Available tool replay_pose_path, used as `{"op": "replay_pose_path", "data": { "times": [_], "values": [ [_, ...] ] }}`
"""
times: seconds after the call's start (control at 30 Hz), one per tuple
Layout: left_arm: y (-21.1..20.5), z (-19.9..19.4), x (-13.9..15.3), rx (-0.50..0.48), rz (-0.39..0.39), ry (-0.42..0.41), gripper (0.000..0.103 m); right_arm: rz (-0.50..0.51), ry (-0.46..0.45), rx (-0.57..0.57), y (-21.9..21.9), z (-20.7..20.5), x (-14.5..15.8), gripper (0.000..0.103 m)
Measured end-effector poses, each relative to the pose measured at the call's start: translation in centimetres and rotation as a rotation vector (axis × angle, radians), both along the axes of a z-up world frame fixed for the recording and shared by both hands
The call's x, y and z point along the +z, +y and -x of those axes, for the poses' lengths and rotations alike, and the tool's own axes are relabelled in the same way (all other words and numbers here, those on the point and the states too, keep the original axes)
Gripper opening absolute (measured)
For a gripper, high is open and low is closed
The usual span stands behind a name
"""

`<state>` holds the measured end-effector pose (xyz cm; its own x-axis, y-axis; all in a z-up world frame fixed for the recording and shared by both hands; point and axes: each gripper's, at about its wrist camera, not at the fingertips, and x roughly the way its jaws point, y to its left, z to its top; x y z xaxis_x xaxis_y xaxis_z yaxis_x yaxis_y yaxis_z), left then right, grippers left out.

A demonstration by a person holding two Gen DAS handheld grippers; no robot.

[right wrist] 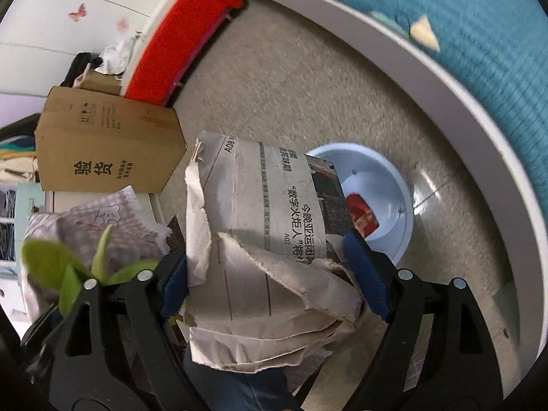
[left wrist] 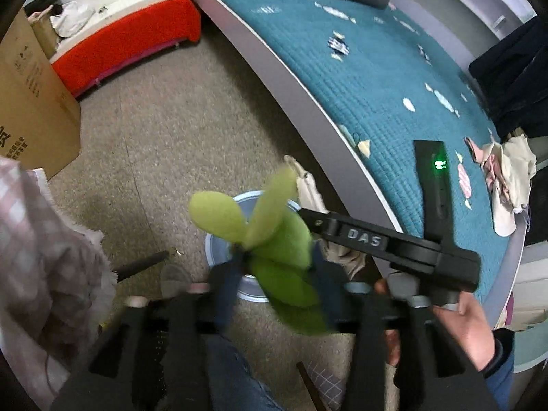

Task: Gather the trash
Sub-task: 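Carry the plush leaf and newspaper bundle over the bin and release both, then move both open tools back toward the table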

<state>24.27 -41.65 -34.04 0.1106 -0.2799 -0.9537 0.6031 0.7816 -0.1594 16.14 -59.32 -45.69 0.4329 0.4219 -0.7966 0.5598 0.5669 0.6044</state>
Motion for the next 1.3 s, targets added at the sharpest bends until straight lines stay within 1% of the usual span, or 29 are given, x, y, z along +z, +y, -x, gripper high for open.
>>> {"op": "replay_pose_path", "data": {
  "times": [0.03,0.07,0.13,0.23,0.3,0.37,0.53,0.7,0.73,0.8,0.83,0.93,0.97,1.07,1.2,1.3],
  "values": [
    [-0.3,0.0,-0.3,-0.001,-0.021,-0.006,0.077,-0.027,0.011,-0.012,-0.2,0.0,-0.9,0.090],
    [-0.5,0.0,-0.2,0.001,-0.034,-0.014,0.081,-0.042,0.018,-0.022,-0.1,-0.3,-1.2,0.096],
    [-0.6,-0.5,-0.7,0.001,-0.041,-0.002,0.081,-0.061,0.030,-0.049,-0.3,-0.1,-2.1,0.096],
    [-0.2,-0.5,-0.8,0.019,-0.041,0.017,0.082,-0.048,0.040,-0.059,-0.5,0.4,-2.1,0.097],
    [-0.2,-0.5,-0.6,0.026,-0.039,0.009,0.082,-0.038,0.037,-0.060,-0.4,0.7,-1.7,0.097],
    [-0.1,-0.1,0.1,0.026,-0.026,-0.009,0.082,-0.017,0.034,-0.066,-0.3,1.1,-1.1,0.097],
    [0.4,1.3,3.4,0.015,0.012,-0.089,0.083,0.036,-0.010,-0.088,-0.6,1.8,1.9,0.097],
    [1.9,2.7,7.6,0.028,0.069,-0.167,0.083,0.127,-0.098,-0.095,-0.1,2.5,7.7,0.097],
    [2.4,3.1,8.8,0.032,0.085,-0.189,0.083,0.151,-0.125,-0.096,0.2,2.7,9.5,0.097],
    [3.3,3.7,10.6,0.041,0.109,-0.225,0.083,0.185,-0.164,-0.093,0.6,3.0,11.9,0.097],
    [4.0,4.0,11.8,0.048,0.123,-0.247,0.083,0.211,-0.193,-0.088,1.1,3.2,13.8,0.097],
    [6.3,5.0,14.9,0.077,0.163,-0.307,0.083,0.268,-0.249,-0.065,2.6,3.5,17.5,0.097],
    [7.1,5.2,15.8,0.088,0.173,-0.326,0.084,0.296,-0.275,-0.050,3.5,3.6,19.3,0.097],
    [9.6,6.2,18.3,0.121,0.200,-0.383,0.085,0.350,-0.324,-0.012,5.8,3.6,22.7,0.097],
    [13.8,7.1,20.9,0.179,0.226,-0.442,0.086,0.410,-0.390,0.067,9.6,3.4,26.7,0.097],
    [16.9,7.5,22.3,0.228,0.245,-0.471,0.086,0.436,-0.433,0.128,12.7,3.0,28.7,0.097]
  ]
}}
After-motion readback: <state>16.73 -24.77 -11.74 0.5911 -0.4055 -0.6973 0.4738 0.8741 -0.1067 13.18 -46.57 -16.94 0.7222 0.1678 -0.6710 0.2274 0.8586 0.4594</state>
